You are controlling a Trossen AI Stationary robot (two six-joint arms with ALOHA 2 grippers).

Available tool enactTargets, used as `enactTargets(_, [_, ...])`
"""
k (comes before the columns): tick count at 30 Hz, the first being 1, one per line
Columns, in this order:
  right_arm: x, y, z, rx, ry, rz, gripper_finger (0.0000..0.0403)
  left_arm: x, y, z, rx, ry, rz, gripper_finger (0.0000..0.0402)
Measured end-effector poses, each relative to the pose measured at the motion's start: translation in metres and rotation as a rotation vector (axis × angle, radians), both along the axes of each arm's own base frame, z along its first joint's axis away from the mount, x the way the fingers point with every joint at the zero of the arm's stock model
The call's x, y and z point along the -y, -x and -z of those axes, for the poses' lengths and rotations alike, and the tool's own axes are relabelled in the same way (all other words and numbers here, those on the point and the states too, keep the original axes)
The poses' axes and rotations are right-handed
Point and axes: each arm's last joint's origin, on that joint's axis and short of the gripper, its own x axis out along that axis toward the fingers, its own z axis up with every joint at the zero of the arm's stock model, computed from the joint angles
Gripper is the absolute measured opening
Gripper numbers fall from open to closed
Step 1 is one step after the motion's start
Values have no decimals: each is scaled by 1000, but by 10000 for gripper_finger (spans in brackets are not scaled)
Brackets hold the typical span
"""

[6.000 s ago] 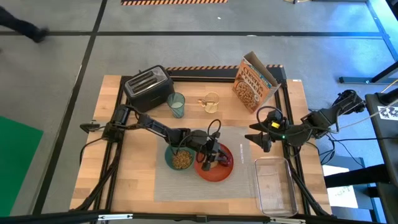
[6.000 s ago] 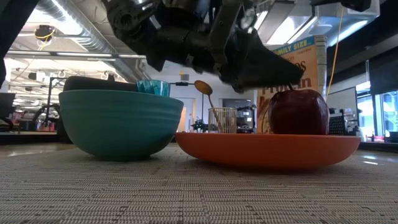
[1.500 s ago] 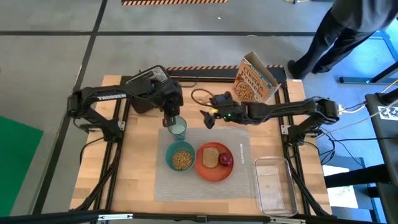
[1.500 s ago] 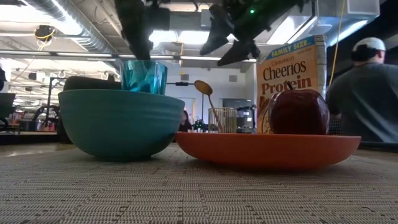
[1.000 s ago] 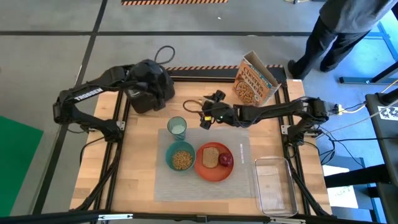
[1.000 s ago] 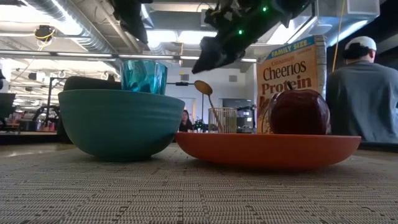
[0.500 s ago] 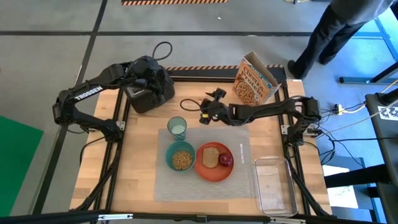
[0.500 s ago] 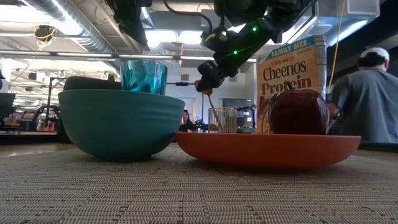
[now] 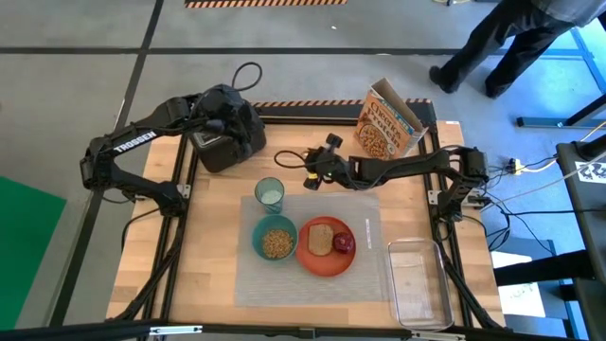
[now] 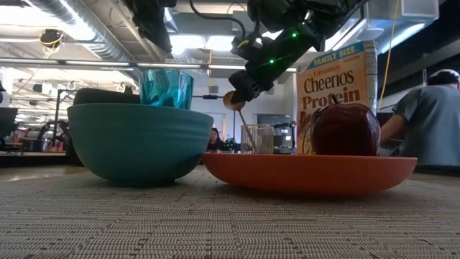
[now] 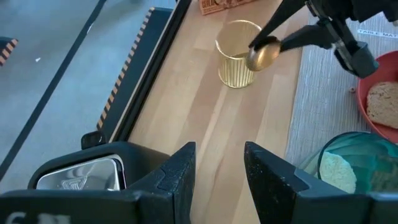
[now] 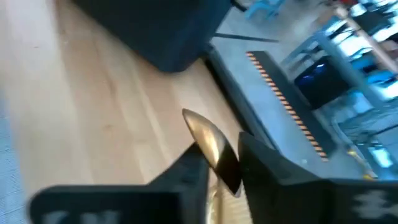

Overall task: Arrange a breakfast setting
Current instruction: Put the gold spoon to the right of the orange plate

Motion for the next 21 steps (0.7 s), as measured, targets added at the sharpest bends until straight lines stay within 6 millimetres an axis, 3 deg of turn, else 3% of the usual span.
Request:
enactTargets(4, [1, 1, -4, 6, 24, 31, 12, 0, -1, -1, 13, -5, -2, 131])
enactTargets(8, [1, 3, -13, 6, 35, 46, 13, -1, -2, -2, 27, -10, -4, 131])
enactTargets(17, [1, -6, -97, 40, 95, 9, 5, -2, -3, -3, 53, -5, -22, 131])
enactTargets(21, [4, 10, -151, 102, -83, 32, 3, -1, -3, -3, 57, 8, -36, 131])
